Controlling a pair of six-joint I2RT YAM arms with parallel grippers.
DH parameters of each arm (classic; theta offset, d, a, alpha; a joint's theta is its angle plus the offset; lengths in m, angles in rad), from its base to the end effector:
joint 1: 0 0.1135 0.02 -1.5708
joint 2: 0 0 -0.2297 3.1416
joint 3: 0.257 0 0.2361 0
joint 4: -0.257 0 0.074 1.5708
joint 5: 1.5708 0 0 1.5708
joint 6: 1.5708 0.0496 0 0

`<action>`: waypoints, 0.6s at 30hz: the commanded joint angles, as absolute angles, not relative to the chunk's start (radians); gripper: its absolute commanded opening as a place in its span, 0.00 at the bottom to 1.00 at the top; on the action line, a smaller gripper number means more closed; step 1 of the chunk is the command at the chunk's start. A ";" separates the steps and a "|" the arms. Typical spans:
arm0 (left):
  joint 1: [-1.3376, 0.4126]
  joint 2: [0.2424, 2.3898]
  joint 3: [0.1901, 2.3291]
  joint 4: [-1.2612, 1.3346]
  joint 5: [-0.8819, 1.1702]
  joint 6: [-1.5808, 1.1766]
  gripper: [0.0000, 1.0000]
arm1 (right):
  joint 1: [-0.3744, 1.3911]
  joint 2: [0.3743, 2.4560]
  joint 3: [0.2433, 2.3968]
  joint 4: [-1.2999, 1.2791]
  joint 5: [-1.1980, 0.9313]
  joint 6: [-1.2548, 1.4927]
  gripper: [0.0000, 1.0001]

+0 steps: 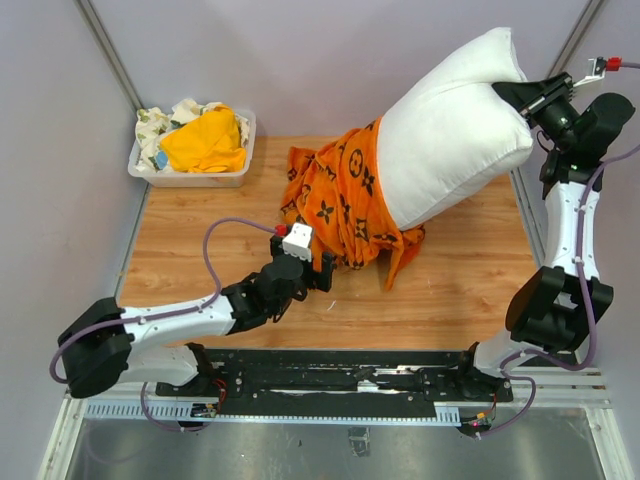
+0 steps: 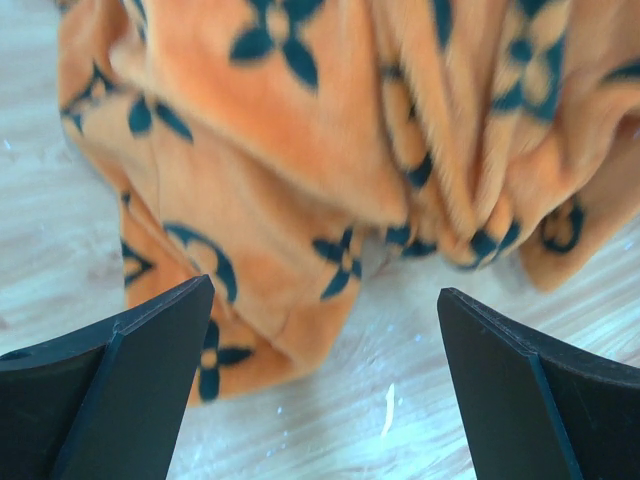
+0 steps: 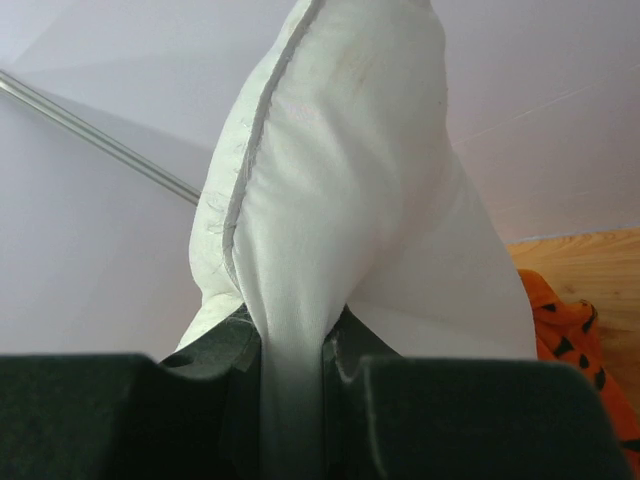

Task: Remove the pillowcase from the pillow
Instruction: Remove the pillow from the pillowcase.

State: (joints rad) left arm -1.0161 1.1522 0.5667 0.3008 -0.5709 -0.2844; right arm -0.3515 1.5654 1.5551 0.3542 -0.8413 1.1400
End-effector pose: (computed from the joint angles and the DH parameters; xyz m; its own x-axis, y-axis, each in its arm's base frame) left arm 0.1603 -0.2079 0.2147 -0.2660 -0.0189 -0.9638 0.3828 0.9155 -0.1236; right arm 0.3399 -0.0853 0.4369 -0.2580 0.7397 -0.6215 -0.4670 0.4677 0.7505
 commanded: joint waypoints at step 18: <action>-0.831 1.735 0.798 0.255 -0.359 -0.449 0.93 | -0.365 1.489 1.454 0.633 -0.806 1.247 0.01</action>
